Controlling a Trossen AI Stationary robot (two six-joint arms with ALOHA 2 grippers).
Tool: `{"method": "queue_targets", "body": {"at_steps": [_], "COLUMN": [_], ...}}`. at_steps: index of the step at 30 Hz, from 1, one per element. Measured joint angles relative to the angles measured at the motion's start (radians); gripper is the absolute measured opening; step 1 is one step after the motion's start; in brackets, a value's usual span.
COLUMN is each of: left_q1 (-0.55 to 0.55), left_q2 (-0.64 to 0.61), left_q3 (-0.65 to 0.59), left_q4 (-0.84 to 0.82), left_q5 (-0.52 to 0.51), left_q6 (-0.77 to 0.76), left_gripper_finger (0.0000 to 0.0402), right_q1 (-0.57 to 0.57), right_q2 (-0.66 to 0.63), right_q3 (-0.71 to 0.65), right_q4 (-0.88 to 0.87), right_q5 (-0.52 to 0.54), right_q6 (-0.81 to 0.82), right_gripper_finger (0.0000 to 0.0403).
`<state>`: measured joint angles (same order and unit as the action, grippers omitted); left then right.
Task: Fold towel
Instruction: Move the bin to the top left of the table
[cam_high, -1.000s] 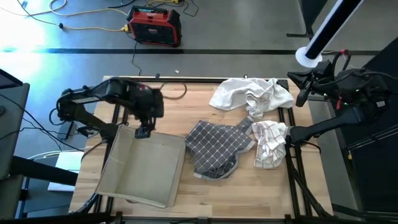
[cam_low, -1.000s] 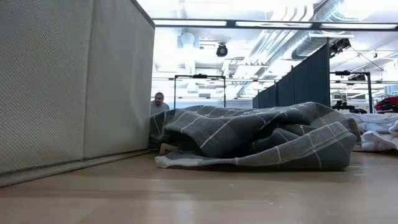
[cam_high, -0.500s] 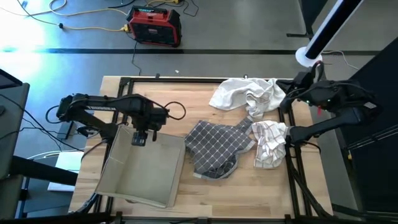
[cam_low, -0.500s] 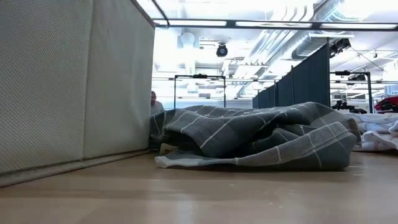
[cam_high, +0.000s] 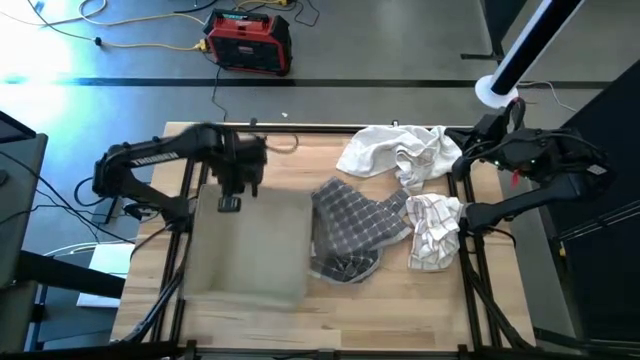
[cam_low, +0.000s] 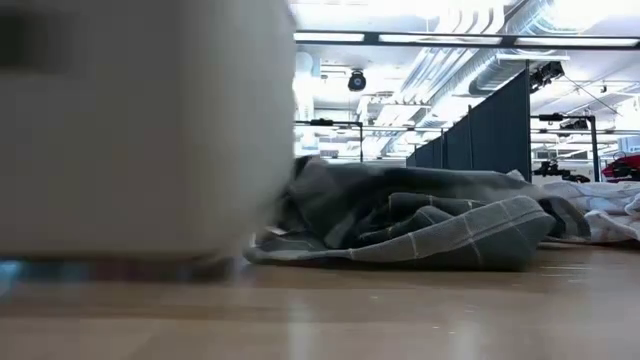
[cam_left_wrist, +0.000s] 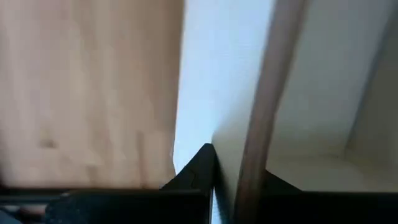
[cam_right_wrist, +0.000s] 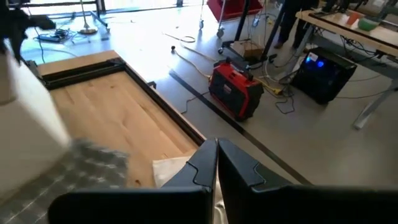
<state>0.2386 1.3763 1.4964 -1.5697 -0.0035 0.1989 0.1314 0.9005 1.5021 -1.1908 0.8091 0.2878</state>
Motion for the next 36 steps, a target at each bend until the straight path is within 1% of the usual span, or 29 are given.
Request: {"method": "queue_targets", "body": {"at_steps": [3,5,7,11,16,18,20,22,23,26,29,31,33,36], "left_q1": [0.052,0.091,0.143,0.265,0.403,0.449,0.488,0.520,0.533,0.565,0.593,0.613,0.622,0.619], "left_q2": [0.001,0.001,0.001,0.021,0.074,0.097,0.117,0.136,0.147,0.182,0.206,0.219,0.231,0.237], "left_q3": [0.072,0.102,0.111,0.109,0.108,0.108,0.108,0.108,0.108,0.108,0.108,0.109,0.109,0.109], "left_q4": [0.003,0.003,0.003,-0.001,0.006,0.043,0.073,0.084,0.082,0.131,0.200,0.224,0.221,0.227], "left_q5": [-0.115,-0.210,-0.272,-0.321,-0.415,-0.446,-0.452,-0.466,-0.488,-0.536,-0.632,-0.691,-0.708,-0.682], "left_q6": [0.059,0.140,0.238,0.407,0.551,0.587,0.621,0.688,0.728,0.770,0.734,0.713,0.695,0.682], "left_gripper_finger": [0.0002,0.0002,0.0002,0.0002,0.0000,0.0000,0.0000,0.0000,0.0000,0.0000,0.0000,0.0000,0.0000,0.0000], "right_q1": [0.000,0.000,0.000,0.000,0.000,0.000,0.000,0.000,0.000,0.000,0.000,0.000,0.000,0.000], "right_q2": [0.000,0.000,0.001,0.000,0.000,0.000,0.000,0.000,0.000,0.000,0.000,0.000,0.000,0.000], "right_q3": [0.000,0.000,0.000,0.000,0.000,0.000,0.000,0.000,0.000,0.000,0.000,0.000,0.000,0.000], "right_q4": [0.000,0.000,0.000,0.000,0.000,-0.001,-0.001,-0.001,-0.001,-0.002,-0.002,-0.002,-0.002,-0.002], "right_q5": [0.002,0.008,0.012,0.017,0.017,0.017,0.017,0.017,0.017,0.029,0.032,0.054,0.063,0.066], "right_q6": [0.000,0.000,0.000,0.000,0.000,-0.006,-0.008,-0.008,-0.008,-0.008,-0.008,-0.011,-0.019,-0.020], "right_gripper_finger": [0.0000,0.0000,0.0000,0.0000,0.0000,0.0000,0.0000,0.0000,0.0000,0.0000,0.0000,0.0000,0.0000,0.0000]}}
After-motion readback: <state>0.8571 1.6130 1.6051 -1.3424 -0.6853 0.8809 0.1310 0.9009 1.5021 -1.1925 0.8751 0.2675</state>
